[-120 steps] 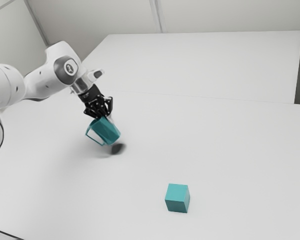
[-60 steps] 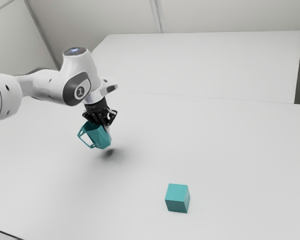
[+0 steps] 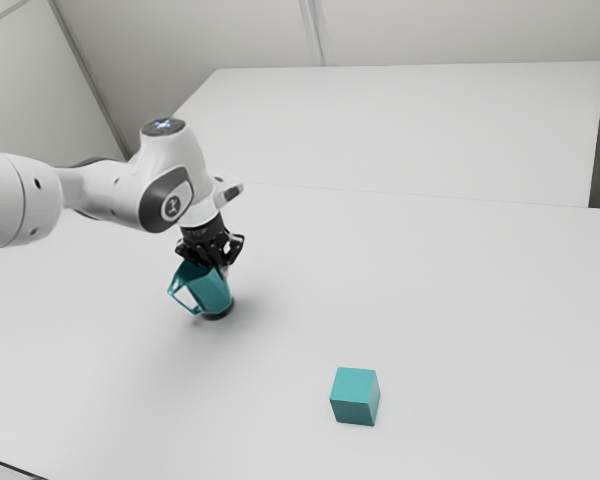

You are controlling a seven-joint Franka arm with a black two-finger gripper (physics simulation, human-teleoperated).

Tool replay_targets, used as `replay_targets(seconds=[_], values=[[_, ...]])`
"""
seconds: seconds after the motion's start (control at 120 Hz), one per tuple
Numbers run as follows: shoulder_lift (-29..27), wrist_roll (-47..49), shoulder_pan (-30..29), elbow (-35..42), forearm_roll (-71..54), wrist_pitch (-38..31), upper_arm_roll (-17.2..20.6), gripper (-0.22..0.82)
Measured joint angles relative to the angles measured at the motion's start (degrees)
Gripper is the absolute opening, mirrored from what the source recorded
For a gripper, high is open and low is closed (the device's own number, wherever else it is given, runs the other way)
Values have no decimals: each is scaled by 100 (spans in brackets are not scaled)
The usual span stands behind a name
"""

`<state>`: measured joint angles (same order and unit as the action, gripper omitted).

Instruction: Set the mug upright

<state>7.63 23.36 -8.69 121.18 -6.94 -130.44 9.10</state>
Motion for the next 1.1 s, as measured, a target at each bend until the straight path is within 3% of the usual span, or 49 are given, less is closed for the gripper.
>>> replay_targets(seconds=[0.108,0.308,0.492,0.742,1.1], values=[[60,126,-1,-4,0,-58,1,-18],[-335,209,70,-100,102,85,138,25],[-638,260,344,-150,119,253,161,46],[-977,306,478,-386,122,542,204,56],[-1072,-127,388,-2219,79,2178,202,60]])
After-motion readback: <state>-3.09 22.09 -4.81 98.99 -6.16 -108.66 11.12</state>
